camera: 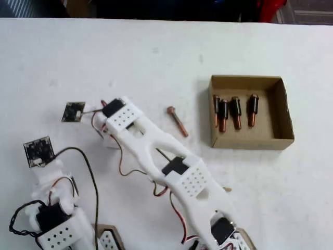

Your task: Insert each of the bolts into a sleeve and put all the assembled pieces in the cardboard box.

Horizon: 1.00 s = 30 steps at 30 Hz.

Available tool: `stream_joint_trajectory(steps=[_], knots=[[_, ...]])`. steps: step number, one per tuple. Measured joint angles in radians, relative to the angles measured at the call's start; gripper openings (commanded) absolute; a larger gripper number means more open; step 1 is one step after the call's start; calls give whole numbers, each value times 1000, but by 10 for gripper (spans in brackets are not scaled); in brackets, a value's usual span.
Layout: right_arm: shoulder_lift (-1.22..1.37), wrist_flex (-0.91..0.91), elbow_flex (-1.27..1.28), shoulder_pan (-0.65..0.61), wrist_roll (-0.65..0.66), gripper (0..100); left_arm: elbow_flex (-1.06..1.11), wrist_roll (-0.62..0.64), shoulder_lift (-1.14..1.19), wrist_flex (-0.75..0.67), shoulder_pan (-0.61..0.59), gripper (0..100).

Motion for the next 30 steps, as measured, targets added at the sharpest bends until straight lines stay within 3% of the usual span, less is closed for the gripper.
stream_joint_trajectory(steps=[13, 17, 24, 30], knots=[[3, 176, -141, 18, 0, 16, 0, 0, 0, 0, 0, 23], [3, 259, -244, 46, -72, 16, 0, 0, 0, 0, 0, 23], [3, 405, -465, 163, -140, 16, 0, 0, 0, 0, 0, 23], [-5, 413, -526, 265, -164, 16, 0, 0, 0, 0, 0, 23]])
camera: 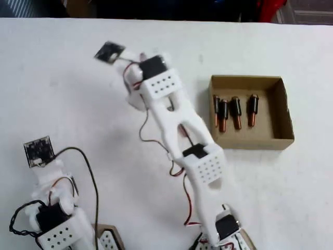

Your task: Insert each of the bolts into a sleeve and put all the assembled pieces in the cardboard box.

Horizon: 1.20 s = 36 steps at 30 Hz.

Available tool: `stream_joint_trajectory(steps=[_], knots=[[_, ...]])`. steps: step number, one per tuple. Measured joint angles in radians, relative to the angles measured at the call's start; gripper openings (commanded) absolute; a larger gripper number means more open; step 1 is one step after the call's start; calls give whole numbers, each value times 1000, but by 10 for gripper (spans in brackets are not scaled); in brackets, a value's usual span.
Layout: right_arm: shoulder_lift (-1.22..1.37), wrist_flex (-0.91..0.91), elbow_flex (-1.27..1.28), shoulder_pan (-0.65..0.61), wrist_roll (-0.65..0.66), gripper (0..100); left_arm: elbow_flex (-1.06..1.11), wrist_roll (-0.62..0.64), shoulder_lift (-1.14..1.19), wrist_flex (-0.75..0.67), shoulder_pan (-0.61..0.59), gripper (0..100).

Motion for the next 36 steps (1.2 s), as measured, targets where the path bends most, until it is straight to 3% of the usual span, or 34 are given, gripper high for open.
stream_joint_trajectory(steps=[11, 26, 36], knots=[[-330, 2, 71, 9, -61, 16, 0, 0, 0, 0, 0, 23], [-965, -6, 715, 58, -77, 17, 0, -2, 0, 0, 0, 23], [-1115, -330, 1269, 135, -78, 17, 0, -2, 0, 0, 0, 23]])
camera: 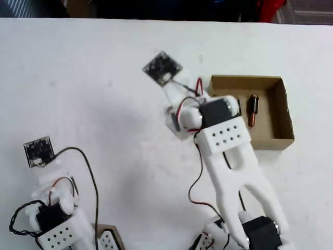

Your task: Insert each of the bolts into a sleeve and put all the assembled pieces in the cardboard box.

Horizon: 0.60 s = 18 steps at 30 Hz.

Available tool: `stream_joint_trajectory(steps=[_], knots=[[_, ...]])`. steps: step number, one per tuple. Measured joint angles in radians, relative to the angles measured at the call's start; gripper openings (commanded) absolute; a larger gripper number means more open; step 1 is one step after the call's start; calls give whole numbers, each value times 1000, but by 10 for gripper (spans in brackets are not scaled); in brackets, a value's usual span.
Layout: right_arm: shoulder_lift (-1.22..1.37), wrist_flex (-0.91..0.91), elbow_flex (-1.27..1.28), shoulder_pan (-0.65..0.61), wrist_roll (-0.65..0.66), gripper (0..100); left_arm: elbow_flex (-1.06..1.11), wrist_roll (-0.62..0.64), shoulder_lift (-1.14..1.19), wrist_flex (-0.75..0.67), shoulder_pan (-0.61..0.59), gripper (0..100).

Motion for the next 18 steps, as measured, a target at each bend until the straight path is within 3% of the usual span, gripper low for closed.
stream_joint_trajectory(steps=[18], knots=[[-2, -430, 629, -2, 0, 18, 0, 0, 0, 0, 0, 23]])
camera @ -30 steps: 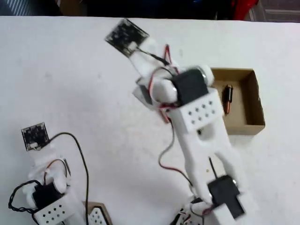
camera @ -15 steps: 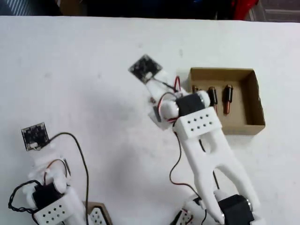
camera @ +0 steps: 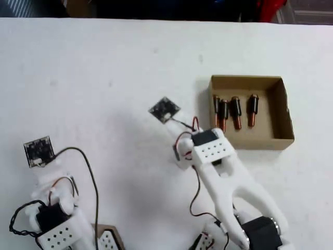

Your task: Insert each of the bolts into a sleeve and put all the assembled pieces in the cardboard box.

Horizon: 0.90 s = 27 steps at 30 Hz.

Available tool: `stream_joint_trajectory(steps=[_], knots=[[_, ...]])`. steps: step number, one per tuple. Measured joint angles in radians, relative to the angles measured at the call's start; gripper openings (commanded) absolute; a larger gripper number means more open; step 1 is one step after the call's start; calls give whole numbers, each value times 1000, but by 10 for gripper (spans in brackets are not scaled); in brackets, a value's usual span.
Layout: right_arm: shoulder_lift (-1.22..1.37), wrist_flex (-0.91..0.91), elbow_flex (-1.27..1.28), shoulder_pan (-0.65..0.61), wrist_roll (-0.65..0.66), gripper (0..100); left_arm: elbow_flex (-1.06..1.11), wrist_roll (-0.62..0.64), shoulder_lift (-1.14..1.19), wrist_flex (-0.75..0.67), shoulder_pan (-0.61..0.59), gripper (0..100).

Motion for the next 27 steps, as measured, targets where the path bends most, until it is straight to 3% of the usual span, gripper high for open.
stream_joint_trajectory(steps=[6, 12, 27], knots=[[0, -57, 94, 0, 0, 20, 0, 0, 0, 0, 0, 23], [0, -58, 129, 0, 14, 120, 0, 0, 0, 0, 0, 23], [-11, -60, 147, -18, 31, 122, 0, -9, 0, 0, 0, 23]])
